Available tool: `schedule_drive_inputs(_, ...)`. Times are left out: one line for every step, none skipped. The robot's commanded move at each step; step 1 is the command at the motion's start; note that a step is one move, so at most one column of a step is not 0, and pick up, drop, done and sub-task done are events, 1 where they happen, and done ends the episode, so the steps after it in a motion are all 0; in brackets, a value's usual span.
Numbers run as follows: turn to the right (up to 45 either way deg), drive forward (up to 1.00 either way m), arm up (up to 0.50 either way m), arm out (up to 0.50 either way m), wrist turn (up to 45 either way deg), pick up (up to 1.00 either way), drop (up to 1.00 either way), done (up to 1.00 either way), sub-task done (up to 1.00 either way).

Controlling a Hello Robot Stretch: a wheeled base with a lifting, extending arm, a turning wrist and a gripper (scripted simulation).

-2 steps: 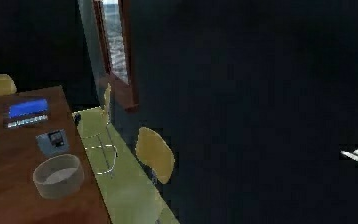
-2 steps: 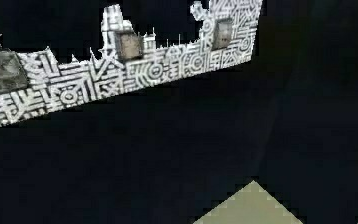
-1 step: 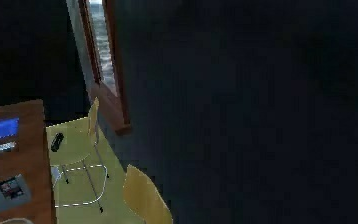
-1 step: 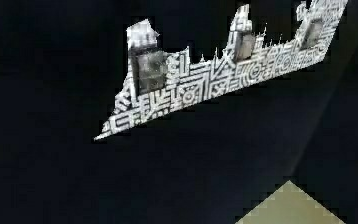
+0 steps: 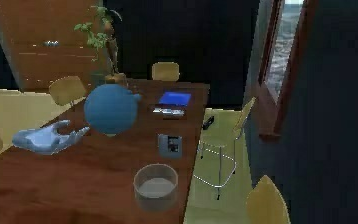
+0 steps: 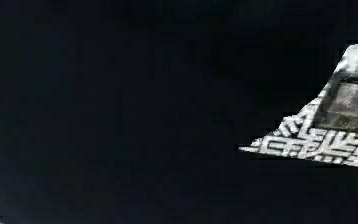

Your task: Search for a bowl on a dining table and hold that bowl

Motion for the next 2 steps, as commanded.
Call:
schedule_drive_inputs(-45.0,0.0,0.0,0.0,0.0,0.0,0.0,0.0,0.0)
schedule_drive_inputs(-45.0,0.0,0.0,0.0,0.0,0.0,0.0,0.0,0.0)
